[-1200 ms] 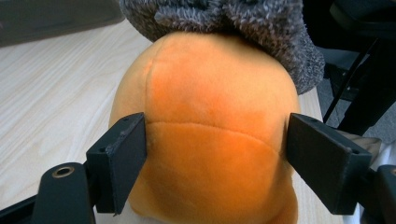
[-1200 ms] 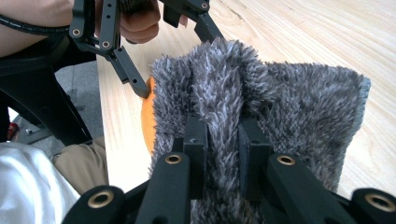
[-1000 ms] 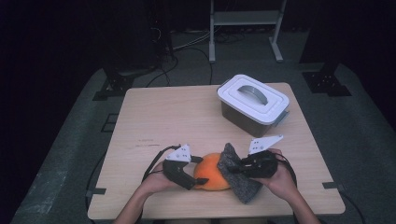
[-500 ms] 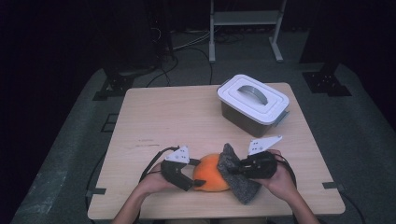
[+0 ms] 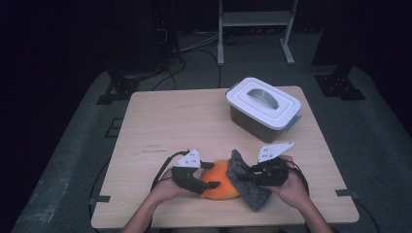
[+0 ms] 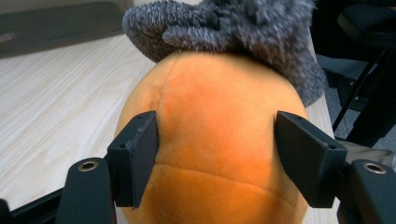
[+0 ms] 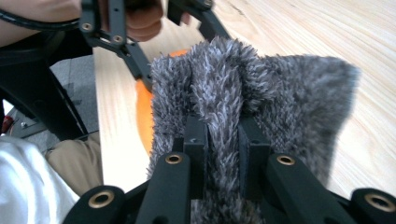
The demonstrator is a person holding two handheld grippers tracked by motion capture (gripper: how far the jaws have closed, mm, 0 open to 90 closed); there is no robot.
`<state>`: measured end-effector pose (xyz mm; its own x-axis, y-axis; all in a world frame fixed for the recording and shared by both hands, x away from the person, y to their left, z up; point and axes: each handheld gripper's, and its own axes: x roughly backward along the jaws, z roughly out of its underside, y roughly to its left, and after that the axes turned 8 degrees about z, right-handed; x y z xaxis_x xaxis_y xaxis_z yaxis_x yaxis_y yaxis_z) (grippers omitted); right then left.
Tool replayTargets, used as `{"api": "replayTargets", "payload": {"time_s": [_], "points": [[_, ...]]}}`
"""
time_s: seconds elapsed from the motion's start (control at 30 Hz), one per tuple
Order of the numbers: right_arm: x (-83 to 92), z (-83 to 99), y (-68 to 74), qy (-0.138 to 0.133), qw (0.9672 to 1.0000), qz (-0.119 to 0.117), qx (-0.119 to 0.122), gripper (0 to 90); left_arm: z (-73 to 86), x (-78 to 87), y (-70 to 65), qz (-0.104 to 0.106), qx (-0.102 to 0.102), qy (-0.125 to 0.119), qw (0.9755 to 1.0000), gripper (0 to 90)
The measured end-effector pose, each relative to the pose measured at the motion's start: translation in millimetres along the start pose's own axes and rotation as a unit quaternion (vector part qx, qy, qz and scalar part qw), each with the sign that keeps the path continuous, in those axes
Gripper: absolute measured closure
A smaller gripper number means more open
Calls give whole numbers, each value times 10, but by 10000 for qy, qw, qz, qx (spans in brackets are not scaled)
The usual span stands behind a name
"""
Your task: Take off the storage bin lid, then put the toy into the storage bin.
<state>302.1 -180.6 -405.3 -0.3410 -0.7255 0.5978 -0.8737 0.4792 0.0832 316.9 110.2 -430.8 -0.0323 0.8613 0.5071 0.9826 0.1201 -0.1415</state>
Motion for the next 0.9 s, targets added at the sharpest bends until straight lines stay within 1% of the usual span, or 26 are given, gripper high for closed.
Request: {"api": "replayTargets", "payload": {"time_s": [0.03, 0.1, 0.37, 0.47, 0.53, 0.57, 0.6, 0.63, 0.67, 0.7, 0.73, 0.77, 0.8, 0.83, 0.87, 0.9], "points": [[12, 11, -18, 10, 10000, 39, -44, 760, 10, 9, 6, 8, 19, 4, 10000, 313], [13, 18, -22, 12, 10000, 41, -69, 760, 24, 21, 14, 29, 47, -15, 10000, 313], [-22, -37, 24, -48, 10000, 12, -8, 760, 53, 67, 53, 60, 99, 15, 9999, 318], [-1, -10, 10, 30, 10000, 7, 5, 759, 70, 76, 53, 100, 100, 9, 9999, 319], [23, 40, -34, 142, 9998, -13, -134, 759, 76, 84, 56, 122, 97, 22, 9999, 319], [41, 64, -67, 182, 9996, 50, -190, 759, 78, 94, 63, 136, 100, 38, 9998, 319], [57, 72, -86, 178, 9995, 112, -232, 760, 76, 104, 65, 150, 90, 45, 9998, 319], [64, 72, -96, 137, 9995, 108, -252, 761, 67, 115, 61, 167, 52, 22, 9998, 316], [62, 65, -88, 109, 9996, 87, -258, 761, 37, 124, 45, 174, 7, -90, 9998, 294], [44, 51, -70, 122, 9997, 98, -200, 761, 21, 127, 36, 149, -25, -129, 9998, 239], [31, 46, -63, 119, 9997, 98, -170, 761, -18, 124, 16, 85, -110, -246, 9996, 212], [4, 32, -50, 125, 9998, 85, -120, 761, -46, 108, 7, 74, -122, -302, 9994, 187], [-11, 20, -43, 88, 9999, 57, -118, 761, -66, 78, 5, 9, -163, -232, 9996, 173], [-30, 0, -33, 55, 9999, 52, -84, 761, -65, 53, 8, -11, -170, -169, 9997, 161], [-42, -9, -29, 52, 9999, 75, -53, 760, -48, 27, 17, -22, -160, -91, 9998, 162], [-52, -15, -25, 70, 9999, 120, -6, 761, -21, 16, 27, -24, -94, -94, 9999, 179]]}}
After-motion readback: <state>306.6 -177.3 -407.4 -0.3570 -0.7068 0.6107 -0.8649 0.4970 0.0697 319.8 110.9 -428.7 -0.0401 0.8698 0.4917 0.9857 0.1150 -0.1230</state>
